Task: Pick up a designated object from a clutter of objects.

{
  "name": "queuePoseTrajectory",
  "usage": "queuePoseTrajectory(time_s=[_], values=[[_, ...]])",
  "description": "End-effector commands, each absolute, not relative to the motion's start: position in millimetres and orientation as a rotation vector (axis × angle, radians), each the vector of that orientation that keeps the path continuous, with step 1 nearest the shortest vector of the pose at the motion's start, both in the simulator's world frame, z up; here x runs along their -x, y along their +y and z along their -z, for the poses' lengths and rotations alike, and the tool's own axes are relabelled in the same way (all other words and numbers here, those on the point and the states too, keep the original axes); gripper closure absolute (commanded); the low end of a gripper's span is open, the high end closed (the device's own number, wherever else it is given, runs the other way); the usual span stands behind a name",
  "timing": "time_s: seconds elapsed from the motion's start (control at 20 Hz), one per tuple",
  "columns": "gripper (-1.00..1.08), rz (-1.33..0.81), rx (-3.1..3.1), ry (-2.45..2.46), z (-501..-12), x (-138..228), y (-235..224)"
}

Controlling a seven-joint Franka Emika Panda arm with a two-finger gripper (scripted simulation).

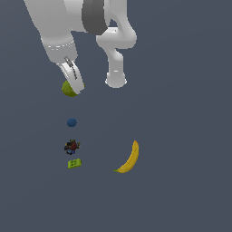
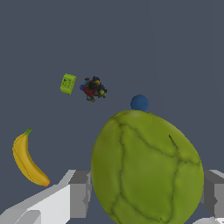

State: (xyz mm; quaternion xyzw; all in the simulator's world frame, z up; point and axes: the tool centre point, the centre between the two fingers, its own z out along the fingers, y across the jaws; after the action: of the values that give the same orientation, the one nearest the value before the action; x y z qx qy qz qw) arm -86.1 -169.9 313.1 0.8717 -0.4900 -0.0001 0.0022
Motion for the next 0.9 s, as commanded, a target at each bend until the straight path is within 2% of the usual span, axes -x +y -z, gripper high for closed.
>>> queuePoseTrajectory(time_s=[0.0, 0.45, 0.85], values=[[1.08, -0.001, -2.736, -1.537, -336.7, 81.9, -167.4], [1.08, 0.000, -2.740, -1.536, -392.0, 69.4, -162.1], [1.08, 0.000, -2.740, -1.536, -407.6, 64.5, -161.1]])
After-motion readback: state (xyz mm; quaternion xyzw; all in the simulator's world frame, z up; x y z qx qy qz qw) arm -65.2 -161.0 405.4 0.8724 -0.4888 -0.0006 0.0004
